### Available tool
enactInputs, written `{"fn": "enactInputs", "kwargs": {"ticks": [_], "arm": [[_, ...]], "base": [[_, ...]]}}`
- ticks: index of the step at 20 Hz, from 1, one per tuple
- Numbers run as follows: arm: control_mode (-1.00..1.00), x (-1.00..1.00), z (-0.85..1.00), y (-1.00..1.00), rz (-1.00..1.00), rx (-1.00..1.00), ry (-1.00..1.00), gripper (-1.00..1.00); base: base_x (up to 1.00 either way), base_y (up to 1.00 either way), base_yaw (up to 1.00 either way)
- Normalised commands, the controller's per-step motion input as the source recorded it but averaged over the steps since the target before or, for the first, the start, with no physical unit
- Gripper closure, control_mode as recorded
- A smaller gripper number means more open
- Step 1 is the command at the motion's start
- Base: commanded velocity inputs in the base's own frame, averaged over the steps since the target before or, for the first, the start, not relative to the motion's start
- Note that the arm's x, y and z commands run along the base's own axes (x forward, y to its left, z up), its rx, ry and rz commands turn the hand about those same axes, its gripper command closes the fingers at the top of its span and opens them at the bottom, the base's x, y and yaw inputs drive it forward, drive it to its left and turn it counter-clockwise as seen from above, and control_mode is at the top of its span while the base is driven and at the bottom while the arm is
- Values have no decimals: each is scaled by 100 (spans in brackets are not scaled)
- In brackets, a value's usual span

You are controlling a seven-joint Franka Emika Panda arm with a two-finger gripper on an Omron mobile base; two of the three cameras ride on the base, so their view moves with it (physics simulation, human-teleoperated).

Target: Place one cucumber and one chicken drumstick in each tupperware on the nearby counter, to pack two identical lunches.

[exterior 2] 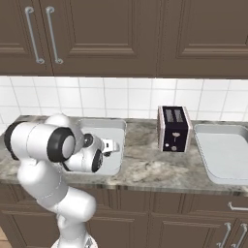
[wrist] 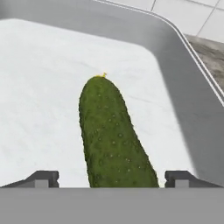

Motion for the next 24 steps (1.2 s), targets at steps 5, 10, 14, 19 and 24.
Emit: {"fn": "enactInputs", "kwargs": {"ticks": [5, 10, 14, 19, 24], "arm": [[-100, -57, 78, -10, -1, 0, -27, -100], [-100, -82, 99, -21, -3, 0, -26, -100], [-100, -76, 84, -21, -1, 0, -4, -100], [-100, -61, 48, -23, 0, 0, 29, -100], [-100, -65, 31, -11, 1, 0, 32, -100]], "base": [[0, 0, 0], [0, 0, 0], [0, 0, 0], [0, 0, 0], [0, 0, 0]]}}
